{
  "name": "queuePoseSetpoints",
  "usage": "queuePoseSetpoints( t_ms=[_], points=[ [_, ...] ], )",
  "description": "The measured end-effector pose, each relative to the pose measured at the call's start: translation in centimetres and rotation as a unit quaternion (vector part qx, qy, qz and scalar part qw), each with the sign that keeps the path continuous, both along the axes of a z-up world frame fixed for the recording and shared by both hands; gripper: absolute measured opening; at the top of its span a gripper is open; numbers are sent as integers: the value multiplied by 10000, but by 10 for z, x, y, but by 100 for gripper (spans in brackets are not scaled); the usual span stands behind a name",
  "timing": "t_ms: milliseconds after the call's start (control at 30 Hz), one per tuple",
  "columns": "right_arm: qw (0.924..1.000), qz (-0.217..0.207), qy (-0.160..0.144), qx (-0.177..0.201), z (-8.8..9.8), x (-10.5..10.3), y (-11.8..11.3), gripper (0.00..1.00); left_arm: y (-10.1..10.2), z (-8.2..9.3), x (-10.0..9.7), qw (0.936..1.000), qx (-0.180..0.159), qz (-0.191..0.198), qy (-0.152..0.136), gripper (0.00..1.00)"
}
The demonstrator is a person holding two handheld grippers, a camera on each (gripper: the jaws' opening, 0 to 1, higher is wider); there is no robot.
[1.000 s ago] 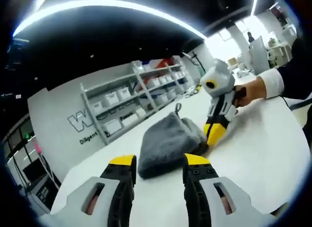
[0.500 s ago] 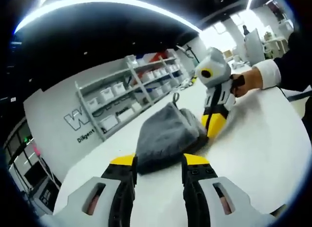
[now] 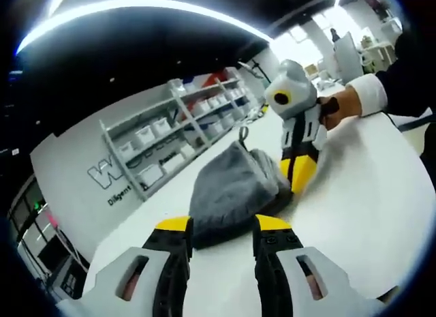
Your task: Open the folded towel by lifting each exposed corner and separating the folded layers until the towel lies flat within the target outline without major curled edges
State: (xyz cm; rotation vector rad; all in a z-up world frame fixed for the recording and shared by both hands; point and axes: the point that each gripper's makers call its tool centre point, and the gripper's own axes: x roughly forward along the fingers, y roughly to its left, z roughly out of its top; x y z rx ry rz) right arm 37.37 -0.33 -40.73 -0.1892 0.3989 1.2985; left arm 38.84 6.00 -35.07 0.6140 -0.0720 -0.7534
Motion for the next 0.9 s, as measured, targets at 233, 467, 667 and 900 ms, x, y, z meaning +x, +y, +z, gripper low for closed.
queuePoseSetpoints(
  t_ms=[233,467,667,900],
  points=[
    [9999,107,28,28,1,-4,2,0,0,0,3,9999,69,-64,-53,33],
    [9993,359,-35,68,3,-17,6,0,-5,-4,3,9989,327,-301,-118,33],
    [9983,573,-90,38,3,-21,9,0,-7,-5,3,9976,527,-339,-280,33],
    [9978,656,-111,36,4,-25,10,0,-10,-10,2,9965,686,-397,-279,34]
  ],
)
